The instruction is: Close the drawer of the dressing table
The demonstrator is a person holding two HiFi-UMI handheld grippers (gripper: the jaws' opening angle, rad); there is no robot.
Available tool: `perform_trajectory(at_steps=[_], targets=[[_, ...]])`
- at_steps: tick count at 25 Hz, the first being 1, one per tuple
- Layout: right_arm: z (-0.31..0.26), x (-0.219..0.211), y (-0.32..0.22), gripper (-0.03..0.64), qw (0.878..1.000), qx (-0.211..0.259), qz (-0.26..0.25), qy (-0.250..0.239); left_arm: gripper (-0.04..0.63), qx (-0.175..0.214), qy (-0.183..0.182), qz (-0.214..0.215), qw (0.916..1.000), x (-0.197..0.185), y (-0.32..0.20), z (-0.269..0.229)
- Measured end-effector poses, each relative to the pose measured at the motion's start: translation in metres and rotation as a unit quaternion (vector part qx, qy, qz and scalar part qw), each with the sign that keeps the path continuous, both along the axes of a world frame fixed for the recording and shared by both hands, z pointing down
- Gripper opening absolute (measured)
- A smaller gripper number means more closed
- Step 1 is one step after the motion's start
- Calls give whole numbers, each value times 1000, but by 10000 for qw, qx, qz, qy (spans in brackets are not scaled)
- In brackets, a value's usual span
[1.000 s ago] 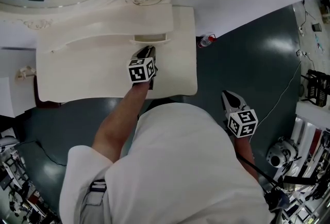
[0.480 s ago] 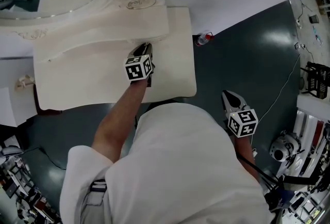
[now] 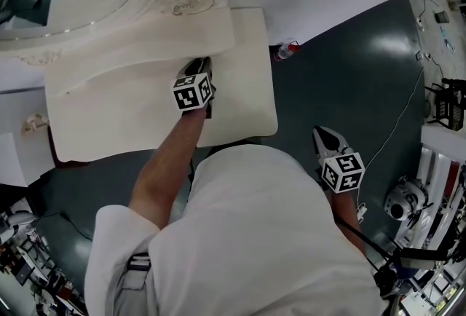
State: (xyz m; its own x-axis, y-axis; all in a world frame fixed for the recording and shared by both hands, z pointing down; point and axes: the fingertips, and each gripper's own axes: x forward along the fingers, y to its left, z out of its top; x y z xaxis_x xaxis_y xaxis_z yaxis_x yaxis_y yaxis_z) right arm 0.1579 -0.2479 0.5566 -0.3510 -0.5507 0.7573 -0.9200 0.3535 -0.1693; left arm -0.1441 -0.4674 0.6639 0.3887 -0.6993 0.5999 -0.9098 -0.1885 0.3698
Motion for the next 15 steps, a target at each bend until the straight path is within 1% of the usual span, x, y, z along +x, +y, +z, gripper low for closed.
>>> perform_trajectory(at_steps=[15], targets=[[-1, 4, 2, 2, 10000, 11, 31, -45, 97, -16, -38, 1, 10000, 1, -1, -1]])
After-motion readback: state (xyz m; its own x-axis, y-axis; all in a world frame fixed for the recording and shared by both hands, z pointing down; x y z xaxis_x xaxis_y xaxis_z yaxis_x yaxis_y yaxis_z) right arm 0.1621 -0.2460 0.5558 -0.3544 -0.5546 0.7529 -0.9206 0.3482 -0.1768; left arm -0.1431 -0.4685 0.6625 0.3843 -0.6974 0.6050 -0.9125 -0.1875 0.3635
